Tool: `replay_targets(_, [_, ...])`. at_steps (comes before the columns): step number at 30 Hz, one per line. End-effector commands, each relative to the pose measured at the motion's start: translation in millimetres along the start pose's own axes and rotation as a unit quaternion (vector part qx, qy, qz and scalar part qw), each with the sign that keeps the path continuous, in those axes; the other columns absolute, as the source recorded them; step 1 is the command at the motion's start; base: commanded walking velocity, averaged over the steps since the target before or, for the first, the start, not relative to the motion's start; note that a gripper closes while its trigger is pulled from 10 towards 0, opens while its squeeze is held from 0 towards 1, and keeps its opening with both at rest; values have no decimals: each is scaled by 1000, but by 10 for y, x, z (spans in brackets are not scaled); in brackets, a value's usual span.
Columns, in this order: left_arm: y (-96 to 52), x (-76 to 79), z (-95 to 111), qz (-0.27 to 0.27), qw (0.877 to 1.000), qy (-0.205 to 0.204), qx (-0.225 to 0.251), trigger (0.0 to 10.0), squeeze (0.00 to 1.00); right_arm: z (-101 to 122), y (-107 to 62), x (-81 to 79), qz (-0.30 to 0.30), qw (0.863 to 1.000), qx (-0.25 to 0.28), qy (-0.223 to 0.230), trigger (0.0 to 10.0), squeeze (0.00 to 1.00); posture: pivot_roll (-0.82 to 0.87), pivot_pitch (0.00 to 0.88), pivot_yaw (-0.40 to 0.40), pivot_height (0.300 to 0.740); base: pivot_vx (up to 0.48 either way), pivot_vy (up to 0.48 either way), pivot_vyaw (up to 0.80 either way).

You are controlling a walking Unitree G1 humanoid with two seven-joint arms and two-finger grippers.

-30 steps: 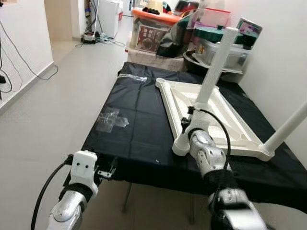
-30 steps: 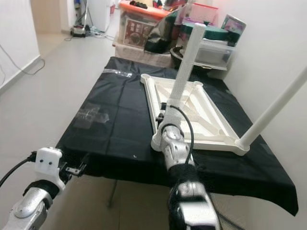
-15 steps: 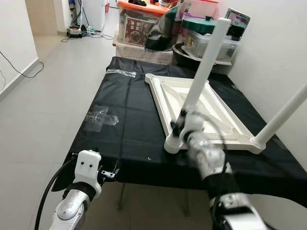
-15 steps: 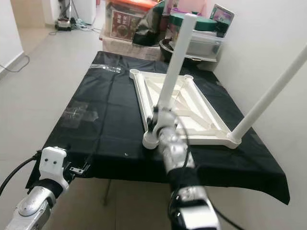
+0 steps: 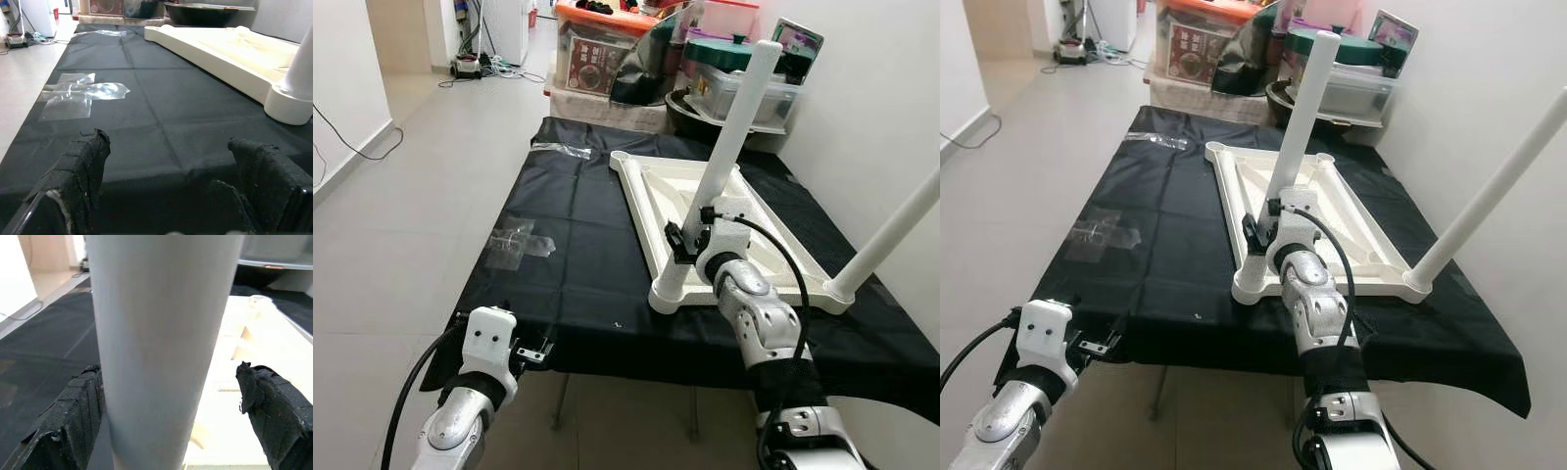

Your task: Building children table

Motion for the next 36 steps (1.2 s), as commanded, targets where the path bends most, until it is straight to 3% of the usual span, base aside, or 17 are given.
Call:
replay_targets(1, [-18,29,-19,-6,1000,4,-4,10000,0,-114,-60,103,-43,999,-14,-1,10000,1000,148,0,-173,740,0,0,0])
replay_targets(2, [-31,34,-25,-8,1000,4,-5,10000,0,-190,-117,184,-75,997,-22,-2,10000,1000,141,0,-170,740,0,0,0])
replay_targets(4, [-31,34,-25,-8,1000,4,-5,10000,0,-190,-117,184,-75,997,-22,-2,10000,1000,141,0,-170,740,0,0,0])
replay_targets(7, [-55,33,-29,-8,1000,3,-7,10000,0,-286,-286,297,-105,994,-29,2,10000,1000,129,0,-171,740,0,0,0])
replay_targets(10, [-75,-2,-31,-2,1000,2,-9,10000,0,-258,-500,276,-67,998,-14,-9,10000,1000,104,0,-160,740,0,0,0])
replay_targets(12, [-75,-2,-31,-2,1000,2,-9,10000,0,-258,-500,276,-67,998,-14,-9,10000,1000,104,0,-160,740,0,0,0])
replay_targets(14, [-86,-28,-28,4,1000,1,-10,10000,0,-234,-660,230,-25,1000,-10,-16,10000,1000,92,0,-157,740,0,0,0])
replay_targets(19, [-97,-84,-11,22,1000,6,-14,10000,0,-290,-790,209,23,998,-37,-44,10000,1000,85,0,-153,740,0,0,0])
replay_targets(20, [-99,-135,-25,39,998,23,-32,10000,0,-360,-837,221,40,995,-66,-58,10000,0,86,0,-153,740,0,0,0])
replay_targets(21, [-99,-135,-25,39,998,23,-32,10000,0,-360,-837,221,40,995,-66,-58,10000,0,86,0,-153,740,0,0,0])
replay_targets(22, [-115,-196,-22,61,996,47,-52,10000,0,-483,-868,279,44,991,-113,-56,10000,0,88,0,-144,740,0,0,0])
replay_targets(24, [-115,-196,-22,61,996,47,-52,10000,0,-483,-868,279,44,991,-113,-56,10000,0,88,0,-144,740,0,0,0])
replay_targets(25, [-138,-236,1,78,993,56,-64,10000,0,-561,-899,355,28,988,-140,-63,10000,0,90,0,-145,740,0,0,0])
replay_targets(29, [-230,-238,105,103,991,48,-66,10000,0,-650,-934,401,17,983,-179,-37,10000,0,97,0,-142,740,0,0,0])
replay_targets(31, [-264,-212,143,108,992,40,-59,10000,0,-599,-933,362,29,988,-149,-29,10000,0,98,0,-145,740,0,0,0])
replay_targets(33, [-294,-179,172,117,992,28,-46,10000,0,-527,-961,311,39,991,-108,-69,10000,0,99,0,-147,740,0,0,0])
replay_targets(36, [-297,-159,182,121,992,20,-37,10000,0,-505,-968,295,36,993,-89,-74,10000,0,103,0,-151,740,0,0,0])
Point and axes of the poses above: a point about 5 cm out from each wrist's last joint towards the gripper, its own y axis pointing out of the wrist towards the gripper, its own z axis along the axis of the wrist's last joint, x = y × z, the point moved 1 cm from there along y, pointing out of the wrist towards the gripper, and after that the axes turned 6 degrees about y, right-handed, at the moved point
